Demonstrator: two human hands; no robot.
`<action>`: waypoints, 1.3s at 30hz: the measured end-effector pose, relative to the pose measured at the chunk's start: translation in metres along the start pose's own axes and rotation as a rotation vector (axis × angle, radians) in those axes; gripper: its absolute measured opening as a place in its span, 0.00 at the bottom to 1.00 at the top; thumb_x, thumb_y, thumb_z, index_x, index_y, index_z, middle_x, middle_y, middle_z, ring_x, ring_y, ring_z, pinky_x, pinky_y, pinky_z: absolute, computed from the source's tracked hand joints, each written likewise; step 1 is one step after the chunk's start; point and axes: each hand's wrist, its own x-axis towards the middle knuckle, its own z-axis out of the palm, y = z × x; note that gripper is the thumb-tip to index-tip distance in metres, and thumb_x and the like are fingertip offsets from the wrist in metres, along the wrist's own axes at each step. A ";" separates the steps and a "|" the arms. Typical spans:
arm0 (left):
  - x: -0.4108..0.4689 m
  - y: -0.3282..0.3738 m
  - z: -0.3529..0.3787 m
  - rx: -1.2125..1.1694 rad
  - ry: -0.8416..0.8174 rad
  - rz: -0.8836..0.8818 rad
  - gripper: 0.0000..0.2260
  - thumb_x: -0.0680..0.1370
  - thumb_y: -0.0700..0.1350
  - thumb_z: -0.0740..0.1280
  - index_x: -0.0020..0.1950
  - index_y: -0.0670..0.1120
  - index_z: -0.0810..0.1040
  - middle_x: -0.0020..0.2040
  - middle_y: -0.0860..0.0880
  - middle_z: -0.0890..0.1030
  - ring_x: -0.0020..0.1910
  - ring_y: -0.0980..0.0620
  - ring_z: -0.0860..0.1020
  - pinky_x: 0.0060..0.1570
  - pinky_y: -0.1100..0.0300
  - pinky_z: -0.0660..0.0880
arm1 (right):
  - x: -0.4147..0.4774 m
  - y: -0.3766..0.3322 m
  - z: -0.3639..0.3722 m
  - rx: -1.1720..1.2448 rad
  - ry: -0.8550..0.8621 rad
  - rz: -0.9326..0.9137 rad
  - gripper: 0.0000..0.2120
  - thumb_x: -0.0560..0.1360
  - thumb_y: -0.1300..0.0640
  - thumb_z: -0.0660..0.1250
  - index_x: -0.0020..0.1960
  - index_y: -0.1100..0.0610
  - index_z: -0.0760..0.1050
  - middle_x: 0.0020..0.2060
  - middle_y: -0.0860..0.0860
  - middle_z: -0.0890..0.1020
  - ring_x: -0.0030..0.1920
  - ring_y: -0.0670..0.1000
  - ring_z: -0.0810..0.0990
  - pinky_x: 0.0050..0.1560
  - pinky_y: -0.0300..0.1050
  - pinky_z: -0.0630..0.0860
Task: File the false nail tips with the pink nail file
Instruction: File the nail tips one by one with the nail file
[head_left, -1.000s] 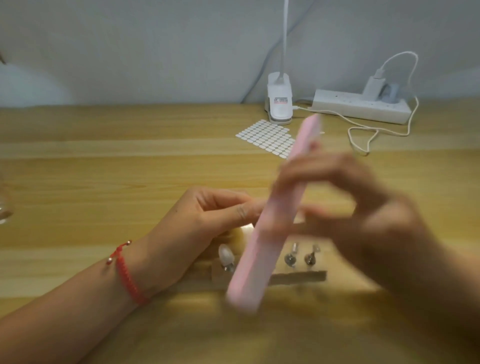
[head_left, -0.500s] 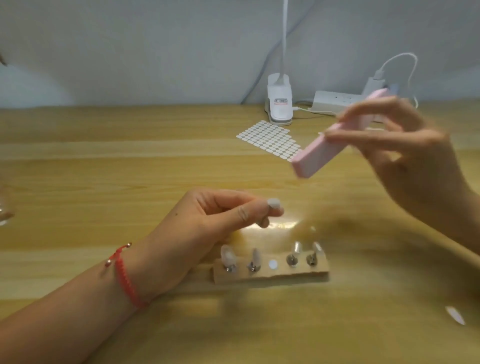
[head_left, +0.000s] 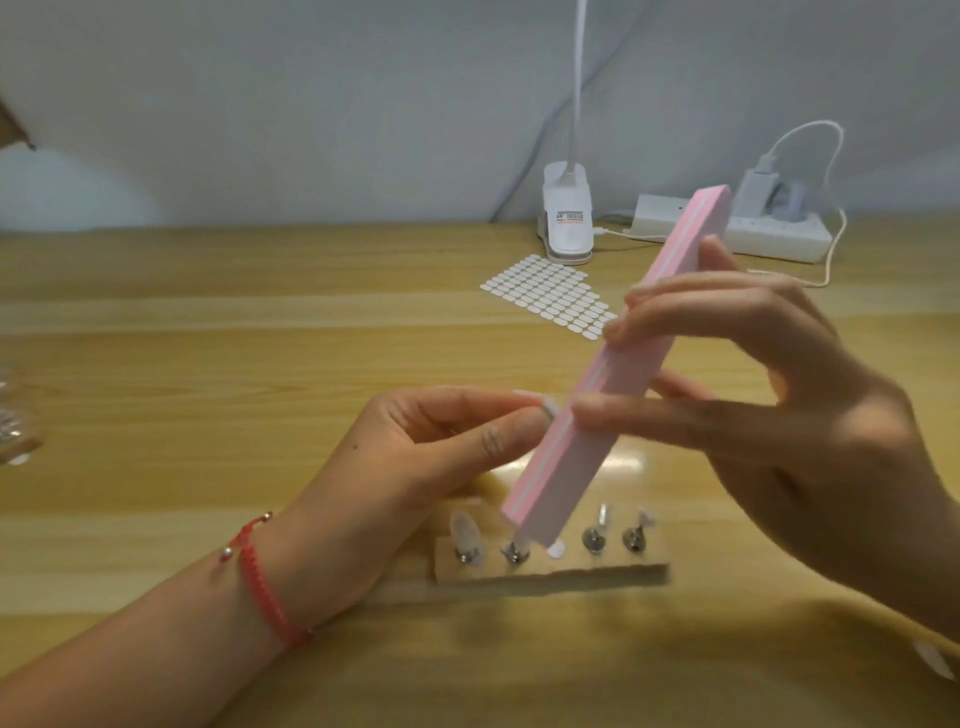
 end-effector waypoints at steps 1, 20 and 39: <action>0.000 0.001 0.002 -0.006 0.007 0.025 0.11 0.61 0.47 0.80 0.42 0.49 0.87 0.42 0.49 0.86 0.40 0.58 0.82 0.37 0.68 0.76 | 0.002 0.006 -0.003 -0.040 -0.004 0.015 0.16 0.76 0.70 0.65 0.60 0.56 0.77 0.54 0.58 0.77 0.60 0.58 0.75 0.70 0.64 0.66; 0.004 0.000 0.003 0.087 0.204 0.188 0.11 0.64 0.50 0.71 0.43 0.48 0.86 0.40 0.53 0.86 0.39 0.64 0.81 0.37 0.75 0.73 | 0.013 0.018 -0.014 -0.021 0.114 0.228 0.18 0.78 0.70 0.64 0.64 0.56 0.72 0.57 0.56 0.75 0.59 0.50 0.73 0.67 0.37 0.68; 0.009 -0.005 -0.005 0.137 0.247 0.154 0.15 0.67 0.54 0.69 0.50 0.50 0.81 0.46 0.53 0.85 0.45 0.57 0.82 0.40 0.72 0.74 | 0.044 0.033 0.029 -0.003 -0.685 0.360 0.18 0.79 0.54 0.64 0.68 0.44 0.74 0.64 0.45 0.75 0.51 0.43 0.76 0.55 0.35 0.71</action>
